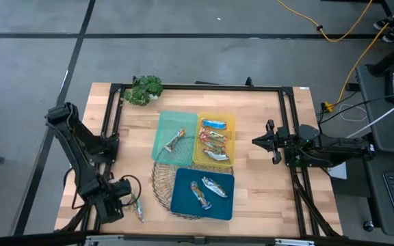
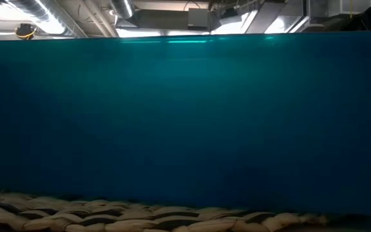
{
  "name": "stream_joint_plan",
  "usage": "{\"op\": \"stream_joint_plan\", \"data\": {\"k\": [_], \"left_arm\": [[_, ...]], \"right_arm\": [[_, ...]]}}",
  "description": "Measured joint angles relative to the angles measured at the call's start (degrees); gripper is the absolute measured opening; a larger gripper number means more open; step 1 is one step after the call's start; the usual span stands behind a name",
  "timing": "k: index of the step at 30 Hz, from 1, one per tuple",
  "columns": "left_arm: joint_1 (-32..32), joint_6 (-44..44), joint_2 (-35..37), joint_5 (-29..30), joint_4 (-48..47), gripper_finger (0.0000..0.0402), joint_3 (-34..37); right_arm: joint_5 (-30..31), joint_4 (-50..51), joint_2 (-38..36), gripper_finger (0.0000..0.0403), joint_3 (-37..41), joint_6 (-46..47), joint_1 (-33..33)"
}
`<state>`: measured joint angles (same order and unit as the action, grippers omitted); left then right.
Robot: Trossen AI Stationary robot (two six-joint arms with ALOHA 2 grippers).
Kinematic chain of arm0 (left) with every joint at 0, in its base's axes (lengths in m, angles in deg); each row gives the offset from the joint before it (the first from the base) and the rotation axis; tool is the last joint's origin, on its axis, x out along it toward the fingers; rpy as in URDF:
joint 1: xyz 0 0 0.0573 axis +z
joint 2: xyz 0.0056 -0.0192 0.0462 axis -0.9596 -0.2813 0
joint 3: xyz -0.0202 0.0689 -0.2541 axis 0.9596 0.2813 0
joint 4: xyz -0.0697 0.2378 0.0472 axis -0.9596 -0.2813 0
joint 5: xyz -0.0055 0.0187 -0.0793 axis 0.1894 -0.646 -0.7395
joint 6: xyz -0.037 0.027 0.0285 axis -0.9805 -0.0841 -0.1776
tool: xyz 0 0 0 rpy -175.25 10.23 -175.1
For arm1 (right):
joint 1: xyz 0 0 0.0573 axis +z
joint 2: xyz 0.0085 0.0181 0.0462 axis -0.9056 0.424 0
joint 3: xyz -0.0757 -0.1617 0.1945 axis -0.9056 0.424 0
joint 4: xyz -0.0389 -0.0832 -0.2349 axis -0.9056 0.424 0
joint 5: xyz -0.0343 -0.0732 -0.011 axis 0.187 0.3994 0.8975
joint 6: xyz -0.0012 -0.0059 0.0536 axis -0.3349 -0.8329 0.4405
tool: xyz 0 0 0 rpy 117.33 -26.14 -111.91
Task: Pick and place Granola Bars by type
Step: Put the yellow granola bar into the green bin
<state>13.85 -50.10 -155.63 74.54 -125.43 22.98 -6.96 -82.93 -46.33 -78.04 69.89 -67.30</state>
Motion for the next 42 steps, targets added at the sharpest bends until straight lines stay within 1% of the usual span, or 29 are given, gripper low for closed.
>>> {"op": "stream_joint_plan", "data": {"k": [3, 6, 10, 16, 24, 32, 36, 39, 42], "left_arm": [[-0.81, -1.57, -1.75, -2.54, -0.26, 0.0171, 0.00], [-1.69, -3.64, -3.01, -2.78, -0.28, 0.0199, 0.16], [-2.73, -6.07, -3.36, -3.34, 2.87, 0.0234, 2.14], [-4.53, -6.69, -3.36, -4.56, 8.77, 0.0259, 4.83], [-5.02, -6.76, -3.36, -4.50, 13.16, 0.0267, 10.91], [-5.02, -6.66, -3.36, -4.88, 23.38, 0.0267, 17.07], [-5.00, -6.70, -3.34, -4.94, 25.90, 0.0267, 18.82], [-4.94, -6.92, -3.14, -5.09, 26.64, 0.0259, 19.41], [-4.91, -7.11, -3.14, -5.12, 26.57, 0.0242, 19.45]], "right_arm": [[0.00, 0.01, 0.00, 0.0032, 0.00, 0.07, 0.00], [0.02, 0.02, -0.02, 0.0032, 0.00, 0.00, 0.00], [0.00, 0.00, 0.00, 0.0032, 0.00, 0.02, 0.00], [0.00, 0.02, 0.00, 0.0032, 0.00, 0.02, 0.00], [0.00, 0.02, 0.00, 0.0032, 0.00, 0.06, 0.00], [0.00, 0.02, 0.00, 0.0032, 0.00, 0.00, 0.00], [0.00, 0.00, -0.01, 0.0032, 0.00, 0.04, 0.00], [0.00, 0.00, -0.02, 0.0032, 0.00, 0.03, 0.00], [0.00, 0.00, -0.02, 0.0032, 0.00, 0.02, 0.00]]}}
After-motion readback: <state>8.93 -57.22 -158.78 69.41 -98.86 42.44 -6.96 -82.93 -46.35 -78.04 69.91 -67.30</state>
